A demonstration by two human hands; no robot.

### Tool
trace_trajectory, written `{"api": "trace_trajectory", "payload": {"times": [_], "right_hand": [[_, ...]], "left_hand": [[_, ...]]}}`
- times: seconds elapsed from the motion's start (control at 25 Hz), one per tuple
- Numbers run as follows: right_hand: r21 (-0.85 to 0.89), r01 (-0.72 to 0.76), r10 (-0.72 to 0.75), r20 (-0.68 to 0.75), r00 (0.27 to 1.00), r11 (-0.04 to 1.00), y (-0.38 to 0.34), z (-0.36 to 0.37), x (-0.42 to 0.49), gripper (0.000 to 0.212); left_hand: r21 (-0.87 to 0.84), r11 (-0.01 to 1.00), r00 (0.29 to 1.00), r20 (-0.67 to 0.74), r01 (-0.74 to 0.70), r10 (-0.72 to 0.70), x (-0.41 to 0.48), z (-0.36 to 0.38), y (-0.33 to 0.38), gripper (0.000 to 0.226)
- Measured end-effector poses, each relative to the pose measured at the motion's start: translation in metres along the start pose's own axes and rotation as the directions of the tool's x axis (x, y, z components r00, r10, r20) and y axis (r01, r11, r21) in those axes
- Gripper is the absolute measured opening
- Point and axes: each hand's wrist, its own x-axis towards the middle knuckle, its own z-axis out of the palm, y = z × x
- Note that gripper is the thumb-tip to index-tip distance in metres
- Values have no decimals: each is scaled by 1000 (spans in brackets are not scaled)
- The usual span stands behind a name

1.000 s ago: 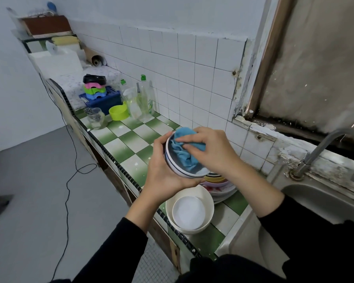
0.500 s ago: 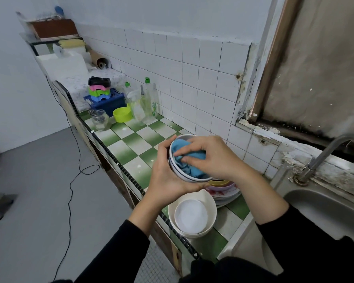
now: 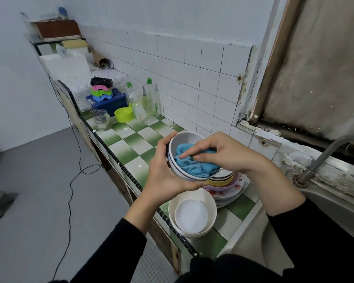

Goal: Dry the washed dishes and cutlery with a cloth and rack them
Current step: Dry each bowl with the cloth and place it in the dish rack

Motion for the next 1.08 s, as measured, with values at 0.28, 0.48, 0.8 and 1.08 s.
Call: {"api": "trace_trajectory", "payload": {"times": [0.28,0.48,0.8,1.08], "right_hand": [[-79,-59,50,-113,992,995,3,10,-7,27],[-106,-2,-26,-261,965,994,0,23,-10,42],[-322,-60,-39,-294,955,945,-9,18,-9,33],[-430,-20,-59,-169,984,903,-15,6,-11,29]], "left_hand": [[23,1000,1000,26,-17,16,-5,1,4,117],[11,1000,1000,12,0,0,-7,4,3,116],[-1,1000,1000,3,8,-8,-6,3,10,115],[-4,1000,999,28,-17,17,-5,-6,14,110]]}}
